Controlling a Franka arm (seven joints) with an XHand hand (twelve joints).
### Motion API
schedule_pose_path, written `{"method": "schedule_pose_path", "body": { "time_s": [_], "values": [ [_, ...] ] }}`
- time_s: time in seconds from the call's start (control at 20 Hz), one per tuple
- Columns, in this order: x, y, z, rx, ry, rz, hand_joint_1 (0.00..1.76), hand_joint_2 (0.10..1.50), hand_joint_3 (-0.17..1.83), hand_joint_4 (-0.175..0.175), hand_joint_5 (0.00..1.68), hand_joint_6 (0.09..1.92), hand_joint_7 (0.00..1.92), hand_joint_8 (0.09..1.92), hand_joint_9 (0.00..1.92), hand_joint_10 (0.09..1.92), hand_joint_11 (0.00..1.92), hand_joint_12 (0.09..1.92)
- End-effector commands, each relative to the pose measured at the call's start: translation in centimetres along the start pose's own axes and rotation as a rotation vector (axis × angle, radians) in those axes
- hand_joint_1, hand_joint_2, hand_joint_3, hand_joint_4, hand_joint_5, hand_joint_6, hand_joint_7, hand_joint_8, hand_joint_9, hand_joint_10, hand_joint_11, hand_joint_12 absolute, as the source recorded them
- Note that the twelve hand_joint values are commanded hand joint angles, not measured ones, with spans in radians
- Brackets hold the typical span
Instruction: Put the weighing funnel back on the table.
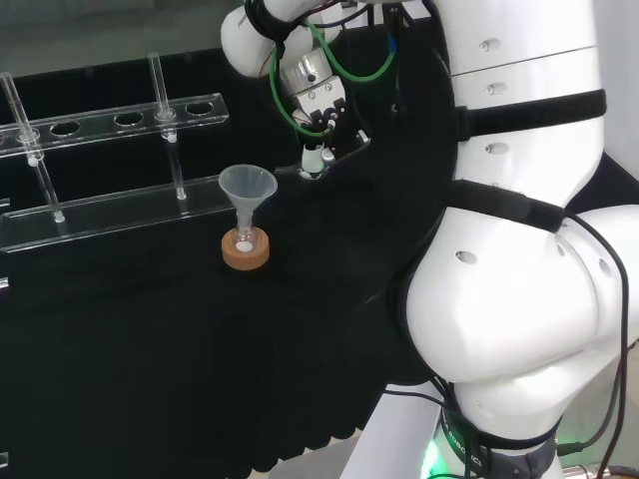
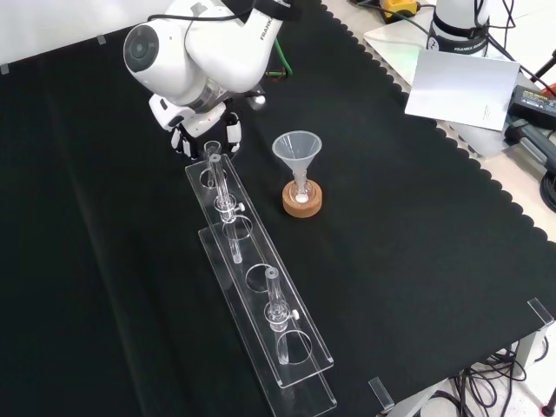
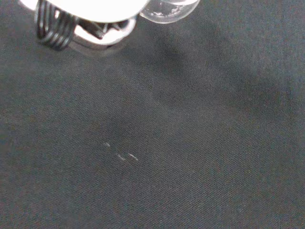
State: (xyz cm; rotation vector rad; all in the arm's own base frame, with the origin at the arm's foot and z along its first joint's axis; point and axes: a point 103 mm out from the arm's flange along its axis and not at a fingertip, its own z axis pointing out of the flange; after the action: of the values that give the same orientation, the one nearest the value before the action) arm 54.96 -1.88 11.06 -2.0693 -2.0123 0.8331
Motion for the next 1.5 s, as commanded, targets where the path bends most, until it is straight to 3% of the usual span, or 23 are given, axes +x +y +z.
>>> {"method": "schedule_pose_path", "body": {
  "time_s": [0.05,0.25,0.95,1.1,1.2,1.35,1.5],
  "values": [
    [0.9,1.1,0.7,-0.006,-0.032,-0.073,1.13,0.66,0.61,0.175,1.32,0.57,0.65,0.64,1.06,0.14,0.72,1.09],
    [0.4,1.6,1.3,0.007,-0.023,-0.044,1.13,0.66,0.61,0.175,1.32,0.57,0.65,0.64,1.06,0.15,0.72,1.08],
    [0.6,2.9,1.6,0.012,-0.032,-0.065,1.13,0.66,0.61,0.175,1.32,0.57,0.65,0.65,1.06,0.15,0.74,1.08],
    [1.5,3.0,1.5,0.007,-0.019,-0.072,1.11,0.75,0.46,0.175,1.27,0.59,0.63,0.66,1.05,0.16,0.74,1.07],
    [1.7,2.9,1.5,0.002,0.002,-0.086,1.01,0.73,0.40,0.111,1.10,0.62,0.59,0.68,1.02,0.17,0.72,1.08],
    [1.5,2.6,1.5,0.004,0.019,-0.116,0.91,0.66,0.42,0.020,0.64,0.60,0.44,0.68,0.90,0.19,0.62,1.14],
    [1.4,2.3,1.5,-0.002,0.025,-0.127,0.85,0.63,0.42,-0.005,0.42,0.46,0.32,0.68,0.77,0.26,0.50,1.22]
  ]
}}
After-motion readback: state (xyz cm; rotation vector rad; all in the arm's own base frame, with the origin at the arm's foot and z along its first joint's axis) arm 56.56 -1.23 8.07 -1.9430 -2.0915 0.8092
